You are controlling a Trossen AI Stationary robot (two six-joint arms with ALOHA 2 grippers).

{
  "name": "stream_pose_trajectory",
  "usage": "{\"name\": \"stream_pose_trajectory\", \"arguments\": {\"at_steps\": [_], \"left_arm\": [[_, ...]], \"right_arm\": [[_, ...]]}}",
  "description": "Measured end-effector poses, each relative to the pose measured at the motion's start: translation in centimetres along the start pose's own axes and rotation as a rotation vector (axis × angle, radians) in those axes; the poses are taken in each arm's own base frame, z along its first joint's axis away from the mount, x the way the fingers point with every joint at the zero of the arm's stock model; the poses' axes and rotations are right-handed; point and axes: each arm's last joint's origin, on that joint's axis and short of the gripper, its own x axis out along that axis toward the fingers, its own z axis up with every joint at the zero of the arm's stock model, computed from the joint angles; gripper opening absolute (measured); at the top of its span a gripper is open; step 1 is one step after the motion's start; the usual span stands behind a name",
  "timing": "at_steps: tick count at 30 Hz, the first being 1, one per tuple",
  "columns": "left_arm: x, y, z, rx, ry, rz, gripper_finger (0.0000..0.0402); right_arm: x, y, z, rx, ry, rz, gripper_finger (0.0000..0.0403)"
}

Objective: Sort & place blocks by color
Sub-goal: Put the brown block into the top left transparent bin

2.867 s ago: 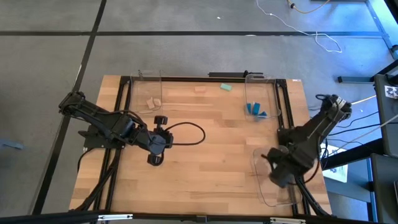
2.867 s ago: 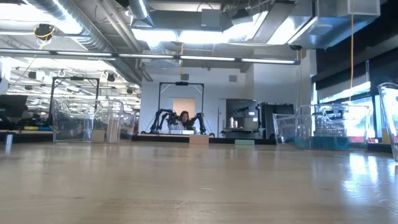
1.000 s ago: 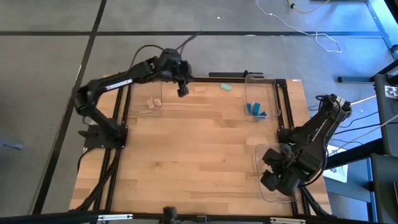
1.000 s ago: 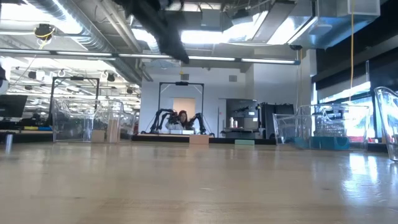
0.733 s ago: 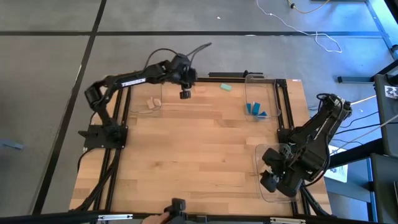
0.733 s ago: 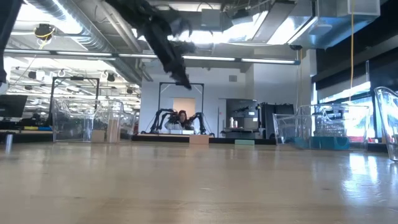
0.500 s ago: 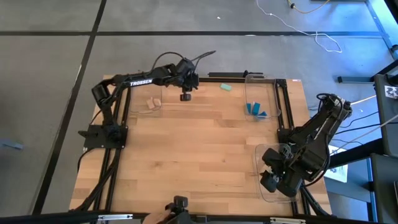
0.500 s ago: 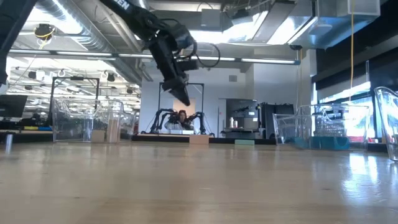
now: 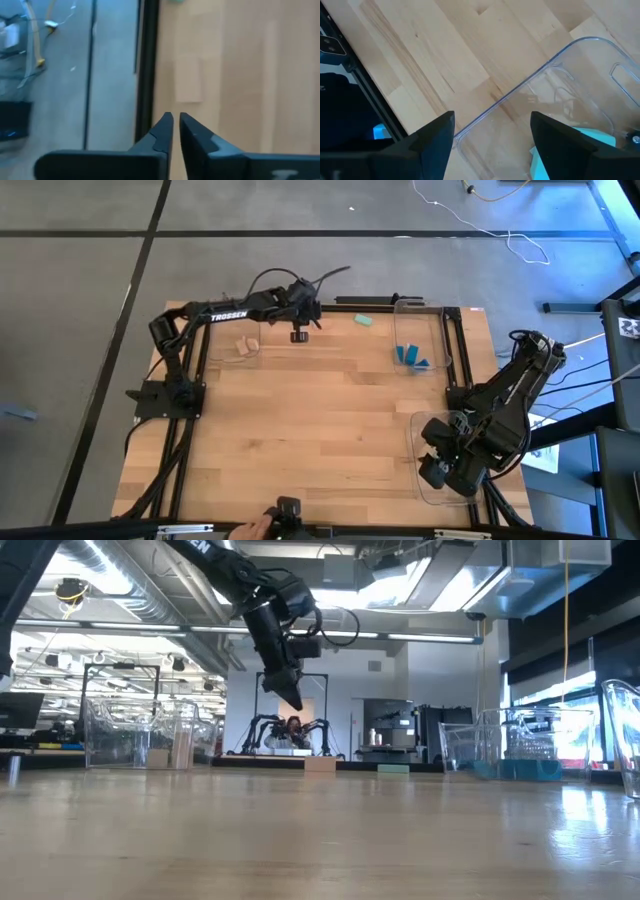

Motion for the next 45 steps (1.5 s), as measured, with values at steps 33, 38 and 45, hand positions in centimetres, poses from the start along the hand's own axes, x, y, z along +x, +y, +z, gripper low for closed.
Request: {"name": "stream_pose_trajectory", "arguments": {"at_steps": [33, 38, 45], "left_arm": [[-0.4, -1.7, 0.3, -0.087, -0.077, -0.268, 0.0078], [-0.4, -1.8, 0.3, -0.061, -0.101, -0.298, 0.0078], [-0.5, -2.0, 0.5, -0.040, -0.114, -0.312, 0.0078]], "right_arm": [[0.4, -0.9, 1.8, 0.001, -0.259, -0.114, 0.0260], [0.5, -1.2, 2.8, 0.015, -0.352, -0.154, 0.0260], [0.6, -1.1, 3.5, 0.029, -0.452, -0.153, 0.0260]]}}
